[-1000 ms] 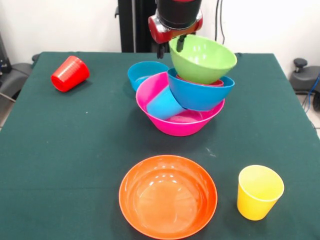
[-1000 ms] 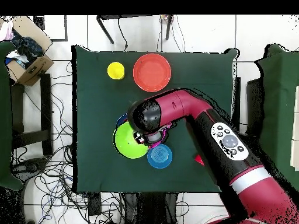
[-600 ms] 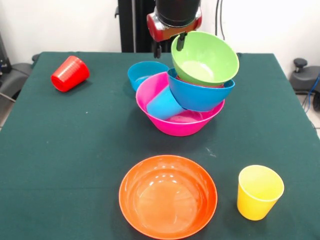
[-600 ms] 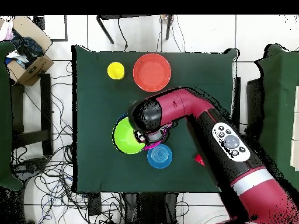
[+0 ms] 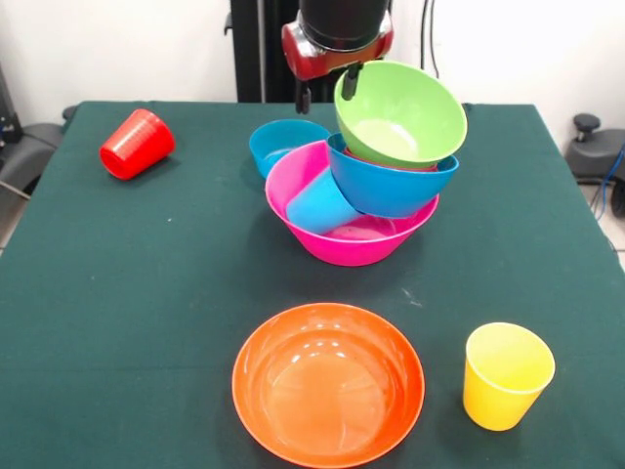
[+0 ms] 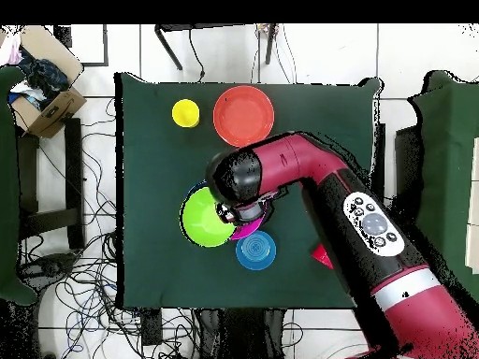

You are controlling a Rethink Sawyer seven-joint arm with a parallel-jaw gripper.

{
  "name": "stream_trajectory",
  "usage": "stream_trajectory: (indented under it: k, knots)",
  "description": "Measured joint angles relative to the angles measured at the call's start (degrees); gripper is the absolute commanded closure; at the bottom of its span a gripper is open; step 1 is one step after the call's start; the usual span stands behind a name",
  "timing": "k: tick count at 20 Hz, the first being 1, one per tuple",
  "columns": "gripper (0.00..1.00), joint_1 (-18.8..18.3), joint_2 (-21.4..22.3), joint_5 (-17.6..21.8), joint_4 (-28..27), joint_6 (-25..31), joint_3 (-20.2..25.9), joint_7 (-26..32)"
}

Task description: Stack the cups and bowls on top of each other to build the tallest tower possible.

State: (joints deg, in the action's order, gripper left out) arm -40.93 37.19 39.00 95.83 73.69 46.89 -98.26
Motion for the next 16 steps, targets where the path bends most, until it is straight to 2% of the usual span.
stream_trajectory:
  k: [8,16]
  knots:
    - [0.00,-2.19,2.14,-1.62,-2.70,3.49,2.45,1.72]
    - [0.00,-4.88,3.82,-4.97,-5.98,3.73,5.58,3.87]
